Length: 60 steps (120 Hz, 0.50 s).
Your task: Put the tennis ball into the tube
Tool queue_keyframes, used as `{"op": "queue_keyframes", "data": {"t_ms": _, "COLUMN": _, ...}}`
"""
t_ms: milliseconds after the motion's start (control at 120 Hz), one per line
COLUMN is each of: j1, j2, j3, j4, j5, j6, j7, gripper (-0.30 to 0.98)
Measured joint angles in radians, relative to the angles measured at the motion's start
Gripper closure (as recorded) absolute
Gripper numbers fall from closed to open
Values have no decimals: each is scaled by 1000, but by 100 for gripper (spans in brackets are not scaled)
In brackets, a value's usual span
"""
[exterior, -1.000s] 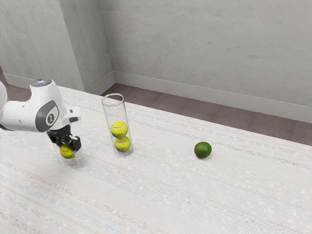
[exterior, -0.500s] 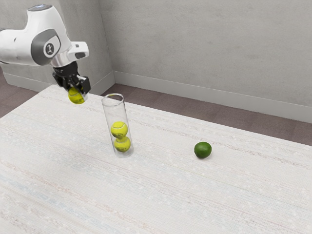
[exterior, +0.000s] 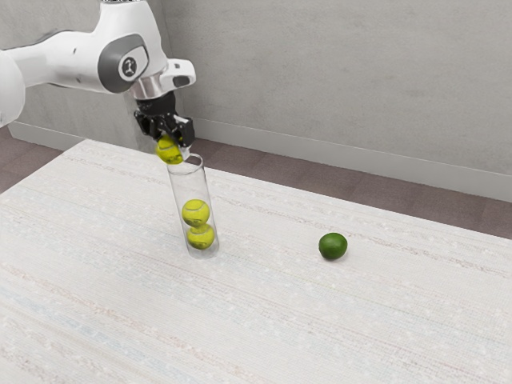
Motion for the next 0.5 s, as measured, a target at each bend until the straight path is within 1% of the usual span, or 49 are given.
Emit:
{"op": "queue_keyframes", "data": {"t_ms": 50, "j1": -4, "j2": 12, "j3": 0, "j4": 8, "j5": 0, "j6": 0, "j7": -4, "gripper": 29}}
{"op": "queue_keyframes", "data": {"t_ms": 175, "j1": -7, "j2": 30, "j3": 1, "j4": 22, "j5": -7, "j6": -2, "j7": -13, "gripper": 17}}
{"op": "queue_keyframes", "data": {"t_ms": 300, "j1": -7, "j2": 34, "j3": 1, "j4": 29, "j5": -8, "j6": -5, "j7": -19, "gripper": 9}}
{"op": "queue_keyframes", "data": {"t_ms": 400, "j1": -13, "j2": -14, "j3": 2, "j4": -6, "j5": -8, "j6": -37, "j7": -21, "gripper": 6}}
{"op": "queue_keyframes", "data": {"t_ms": 500, "j1": -69, "j2": -93, "j3": 20, "j4": -46, "j5": -7, "j6": -90, "j7": -23, "gripper": 4}}
